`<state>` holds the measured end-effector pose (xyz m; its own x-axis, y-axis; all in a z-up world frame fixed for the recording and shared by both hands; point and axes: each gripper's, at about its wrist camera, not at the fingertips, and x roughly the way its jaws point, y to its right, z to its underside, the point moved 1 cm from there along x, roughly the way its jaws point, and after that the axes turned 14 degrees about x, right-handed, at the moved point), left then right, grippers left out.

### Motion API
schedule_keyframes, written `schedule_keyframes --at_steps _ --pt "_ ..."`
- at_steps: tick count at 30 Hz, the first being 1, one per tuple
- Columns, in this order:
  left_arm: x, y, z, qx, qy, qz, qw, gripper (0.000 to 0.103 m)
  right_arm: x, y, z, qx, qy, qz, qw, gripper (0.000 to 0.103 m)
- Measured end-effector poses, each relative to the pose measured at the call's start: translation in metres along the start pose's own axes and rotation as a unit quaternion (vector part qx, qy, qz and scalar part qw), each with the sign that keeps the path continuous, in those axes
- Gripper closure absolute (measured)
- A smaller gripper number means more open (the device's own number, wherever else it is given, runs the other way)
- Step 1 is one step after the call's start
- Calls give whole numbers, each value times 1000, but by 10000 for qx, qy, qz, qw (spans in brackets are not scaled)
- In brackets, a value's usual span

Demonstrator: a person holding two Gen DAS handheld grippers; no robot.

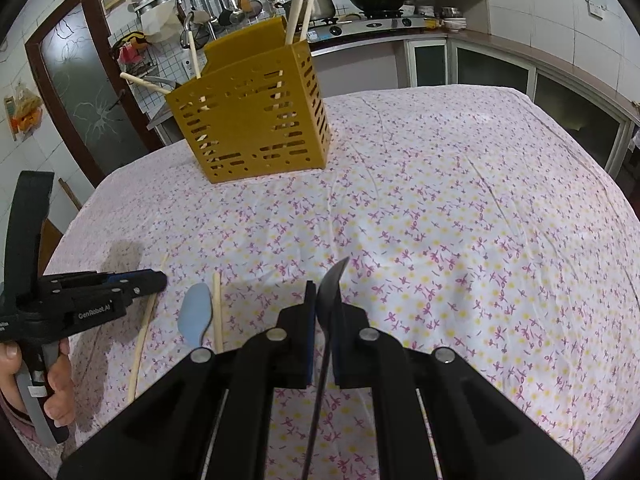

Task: Organize utensils
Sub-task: 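Lift the chopstick with the left tool while the right tool carries the dark spoon toward the holder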

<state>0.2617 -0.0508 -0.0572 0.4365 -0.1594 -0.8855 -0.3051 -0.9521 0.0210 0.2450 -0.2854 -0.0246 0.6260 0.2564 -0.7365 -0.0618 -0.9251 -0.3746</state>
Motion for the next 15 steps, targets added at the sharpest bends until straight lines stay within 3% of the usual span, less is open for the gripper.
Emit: schedule_keyframes --at_steps 5,7,8,12,15 --pt "4 6 1 95 58 -97 9999 82 1 5 2 46 10 20 10000 97" --pt "6 7 -1 144 51 -140 9998 86 3 7 2 89 -1 11 10000 97" --pt "8 8 -2 167 45 -185 9997 94 4 7 2 96 -5 10 10000 97" --pt "9 2 -5 54 75 -97 9999 98 5 6 2 110 37 -22 9999 97" --pt "0 2 -6 78 348 -55 9993 99 0 6 1 92 132 -61 9999 97"
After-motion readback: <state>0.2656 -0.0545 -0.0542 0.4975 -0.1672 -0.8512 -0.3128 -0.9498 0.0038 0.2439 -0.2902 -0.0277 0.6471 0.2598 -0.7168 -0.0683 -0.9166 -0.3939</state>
